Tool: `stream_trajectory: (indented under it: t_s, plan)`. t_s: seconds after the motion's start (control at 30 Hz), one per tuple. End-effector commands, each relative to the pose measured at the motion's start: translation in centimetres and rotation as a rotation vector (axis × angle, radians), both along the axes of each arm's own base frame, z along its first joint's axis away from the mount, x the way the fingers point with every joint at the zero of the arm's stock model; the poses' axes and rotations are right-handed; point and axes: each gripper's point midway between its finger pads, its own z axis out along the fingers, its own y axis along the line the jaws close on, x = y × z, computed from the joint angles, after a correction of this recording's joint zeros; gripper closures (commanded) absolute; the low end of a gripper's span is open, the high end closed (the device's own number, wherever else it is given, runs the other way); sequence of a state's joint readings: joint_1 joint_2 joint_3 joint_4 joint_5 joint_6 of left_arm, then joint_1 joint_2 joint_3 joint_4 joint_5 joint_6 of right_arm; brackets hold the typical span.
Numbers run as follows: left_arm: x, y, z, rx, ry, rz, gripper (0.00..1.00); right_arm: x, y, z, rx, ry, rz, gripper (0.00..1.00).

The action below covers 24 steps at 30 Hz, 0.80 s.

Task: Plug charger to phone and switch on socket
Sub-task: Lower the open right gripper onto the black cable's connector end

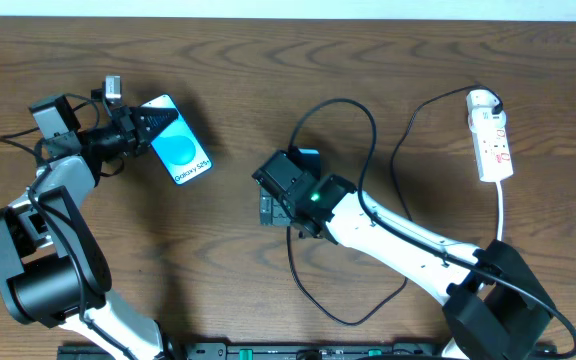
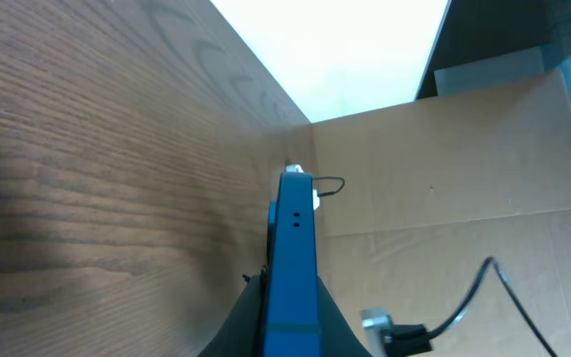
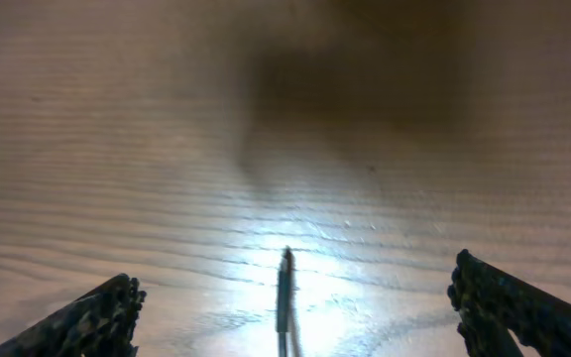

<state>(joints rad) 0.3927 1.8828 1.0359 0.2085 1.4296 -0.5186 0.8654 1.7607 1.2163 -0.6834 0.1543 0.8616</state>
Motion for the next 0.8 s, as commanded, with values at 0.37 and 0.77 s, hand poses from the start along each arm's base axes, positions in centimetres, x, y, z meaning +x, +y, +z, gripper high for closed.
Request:
stream_trajectory:
  t_s: [0.37, 0.77]
  plan:
    - [-0.4, 0.0, 0.8, 0.004, -0.032, -0.010, 0.92, -1.8, -0.6, -1.1, -0.019, 0.052, -0.025, 0.01]
    - [-0.1, 0.3, -0.1, 0.026, 0.019, 0.034, 0.93, -4.4, 0.2, -2.9, -0.014, 0.094, 0.040, 0.01]
